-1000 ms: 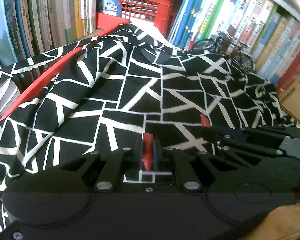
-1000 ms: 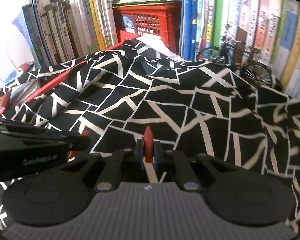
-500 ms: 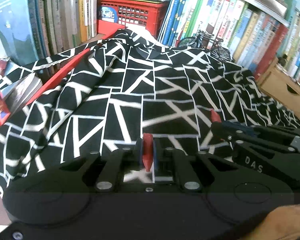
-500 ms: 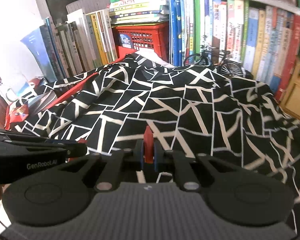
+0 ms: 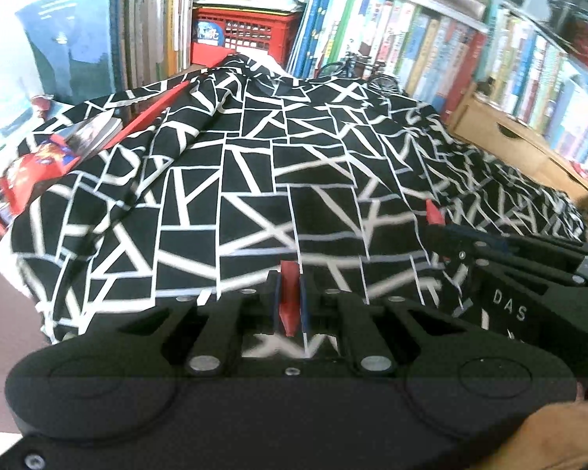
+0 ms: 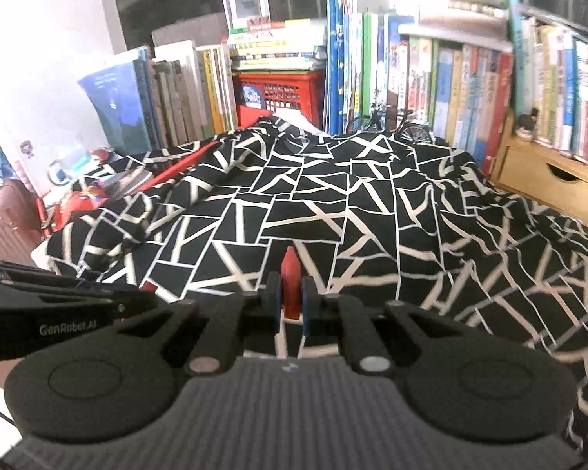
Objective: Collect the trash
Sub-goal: 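Carry both red pieces to the black trash bag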
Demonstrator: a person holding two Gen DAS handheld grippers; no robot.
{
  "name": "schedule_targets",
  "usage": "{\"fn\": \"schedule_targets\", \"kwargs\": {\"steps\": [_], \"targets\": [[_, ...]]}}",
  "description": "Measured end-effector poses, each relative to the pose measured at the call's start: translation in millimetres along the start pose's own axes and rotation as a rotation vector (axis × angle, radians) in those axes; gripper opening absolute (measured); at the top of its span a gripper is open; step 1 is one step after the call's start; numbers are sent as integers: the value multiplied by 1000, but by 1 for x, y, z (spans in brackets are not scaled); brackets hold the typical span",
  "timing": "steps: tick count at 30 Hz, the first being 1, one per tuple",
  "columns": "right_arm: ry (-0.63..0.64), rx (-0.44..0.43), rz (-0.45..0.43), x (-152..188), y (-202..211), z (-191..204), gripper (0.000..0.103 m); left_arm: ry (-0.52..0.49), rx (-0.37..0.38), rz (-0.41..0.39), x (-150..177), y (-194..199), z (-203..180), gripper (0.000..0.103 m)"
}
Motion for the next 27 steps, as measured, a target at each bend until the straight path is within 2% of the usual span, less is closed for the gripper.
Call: {"fn": "schedule_targets", "kwargs": {"steps": [8,13,18,27], "targets": [[-33,22,-15,36,68,27,14,-11,17,7,59,72,11,9],[-4,1,-10,53,98,49,14,4,1,-1,82,102,19,9],[48,-68,-8,65,117,71,14,45,-41,-22,100,127,28,9],[124,-192,20,92,137,97,14,133,-128,-6,145,148,33,9]]}}
Point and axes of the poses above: each gripper's, at about its wrist camera, not at the fingertips, and y roughly against the way its jaws point, z to its left, x to its underside, the point moved 7 cm from there along -y, roughly the way its jaws point, and after that the axes turned 3 degrees about x, right-handed, at the moved point
